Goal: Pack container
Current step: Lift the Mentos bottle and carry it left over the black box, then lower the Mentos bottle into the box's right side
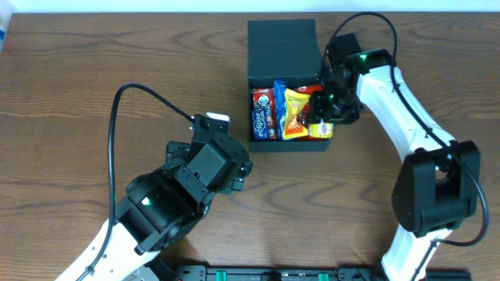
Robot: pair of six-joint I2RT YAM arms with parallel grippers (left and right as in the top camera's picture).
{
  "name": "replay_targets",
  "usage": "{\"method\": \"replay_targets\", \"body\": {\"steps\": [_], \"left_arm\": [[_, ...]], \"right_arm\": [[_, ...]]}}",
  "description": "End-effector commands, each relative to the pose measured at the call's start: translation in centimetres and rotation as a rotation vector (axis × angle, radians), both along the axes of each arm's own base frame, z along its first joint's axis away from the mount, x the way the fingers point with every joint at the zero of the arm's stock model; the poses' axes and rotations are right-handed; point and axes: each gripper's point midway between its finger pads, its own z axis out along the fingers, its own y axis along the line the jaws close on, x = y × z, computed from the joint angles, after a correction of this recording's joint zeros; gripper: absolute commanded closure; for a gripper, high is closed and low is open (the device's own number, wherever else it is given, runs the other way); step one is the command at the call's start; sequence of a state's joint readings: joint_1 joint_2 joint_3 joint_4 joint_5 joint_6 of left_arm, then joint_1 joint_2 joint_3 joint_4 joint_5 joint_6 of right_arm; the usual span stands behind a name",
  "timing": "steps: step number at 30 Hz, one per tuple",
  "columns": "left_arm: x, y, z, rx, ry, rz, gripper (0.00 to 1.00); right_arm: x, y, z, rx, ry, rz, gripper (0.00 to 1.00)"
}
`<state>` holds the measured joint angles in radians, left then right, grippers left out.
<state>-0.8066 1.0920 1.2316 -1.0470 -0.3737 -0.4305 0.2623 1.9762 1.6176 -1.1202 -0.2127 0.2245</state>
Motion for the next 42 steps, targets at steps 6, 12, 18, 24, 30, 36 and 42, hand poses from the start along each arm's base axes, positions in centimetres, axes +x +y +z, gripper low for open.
{"method": "replay_targets", "body": {"steps": [6, 12, 18, 24, 30, 36, 42], "left_arm": [[0.2, 0.4, 0.1, 0.006, -0.008, 0.021, 0.05], [0.2, 0.4, 0.1, 0.006, -0.008, 0.021, 0.05], [0.2, 0.4, 0.1, 0.006, -0.008, 0.021, 0.05], [0.2, 0.4, 0.1, 0.006, -0.008, 0.021, 0.05], [0.2, 0.4, 0.1, 0.006, -0.008, 0.021, 0.05], [0.2, 0.4, 0.1, 0.006, -0.008, 0.021, 0.05], [0.2, 0.4, 0.1, 0.006, -0.008, 0.021, 0.05]], "right_arm": [[1.7, 0.5, 0.3, 0.008, -0.067, 0.024, 0.98], [1.4, 0.7, -0.5, 0.003, -0.044, 0.034, 0.98], [1.4, 1.7, -0.9, 0.004, -0.047, 0.056, 0.88], [1.5, 2.0, -0.9, 0.006, -0.054, 0.063, 0.62], [1.4, 2.1, -0.9, 0.006, -0.053, 0.066, 0.46], [1.4, 2.2, -0.9, 0.005, -0.059, 0.093, 0.38], [1.6, 2.3, -0.9, 0.007, -0.069, 0.101, 0.22]]}}
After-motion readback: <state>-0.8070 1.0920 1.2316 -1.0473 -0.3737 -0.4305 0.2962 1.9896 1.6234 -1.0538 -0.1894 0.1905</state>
